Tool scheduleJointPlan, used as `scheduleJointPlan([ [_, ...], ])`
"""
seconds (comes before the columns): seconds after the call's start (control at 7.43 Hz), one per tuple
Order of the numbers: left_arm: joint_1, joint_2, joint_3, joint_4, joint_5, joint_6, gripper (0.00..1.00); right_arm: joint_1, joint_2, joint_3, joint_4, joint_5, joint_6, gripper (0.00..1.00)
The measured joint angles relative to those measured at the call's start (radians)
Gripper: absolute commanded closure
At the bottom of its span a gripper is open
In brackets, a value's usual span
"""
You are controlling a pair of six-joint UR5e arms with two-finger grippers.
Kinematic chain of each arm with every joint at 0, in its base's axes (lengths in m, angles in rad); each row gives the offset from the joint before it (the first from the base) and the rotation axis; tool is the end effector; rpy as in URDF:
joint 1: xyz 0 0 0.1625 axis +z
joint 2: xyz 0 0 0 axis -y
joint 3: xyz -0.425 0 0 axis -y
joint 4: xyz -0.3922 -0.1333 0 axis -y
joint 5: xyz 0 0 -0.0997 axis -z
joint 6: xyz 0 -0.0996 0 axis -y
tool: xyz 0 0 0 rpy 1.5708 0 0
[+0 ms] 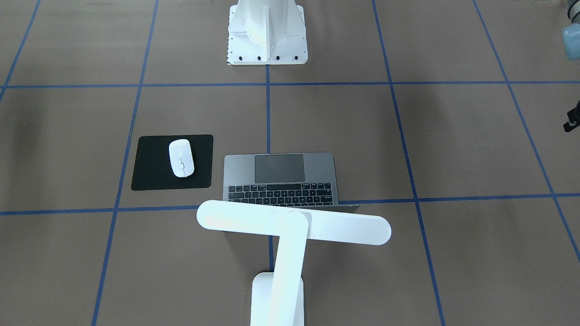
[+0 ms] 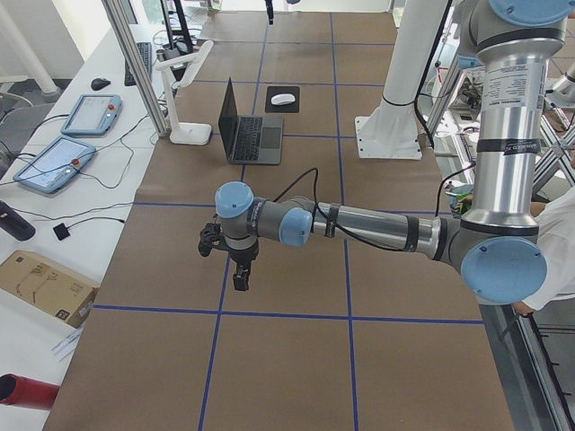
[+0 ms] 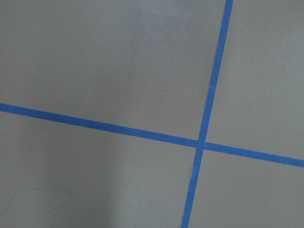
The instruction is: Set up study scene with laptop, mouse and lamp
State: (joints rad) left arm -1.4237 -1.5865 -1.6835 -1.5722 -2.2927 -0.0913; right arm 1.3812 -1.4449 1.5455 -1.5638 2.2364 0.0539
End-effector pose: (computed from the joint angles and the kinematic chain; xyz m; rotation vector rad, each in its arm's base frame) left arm 0.0071 -0.5086 0.5984 0.0375 0.7308 0.1001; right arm -0.0334 -0.5548 0.6119 0.0221 -0.6734 -0.1663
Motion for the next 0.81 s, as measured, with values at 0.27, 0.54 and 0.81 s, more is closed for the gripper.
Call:
scheduleJointPlan([
  [0.27,-0.032,-0.031,0.000,0.086,-0.041,0.018,0.01,0.001,-0.009,0.007,-0.008,0.009,0.001,0.01],
  [0.54,-0.060,-0.033,0.000,0.104,-0.059,0.022,0.01,0.001,-0.010,0.009,-0.008,0.016,0.006,0.01],
  [0.81,-0.065,-0.027,-0.004,0.106,-0.061,0.022,0.01,0.001,-0.013,0.010,-0.008,0.031,0.007,0.01],
])
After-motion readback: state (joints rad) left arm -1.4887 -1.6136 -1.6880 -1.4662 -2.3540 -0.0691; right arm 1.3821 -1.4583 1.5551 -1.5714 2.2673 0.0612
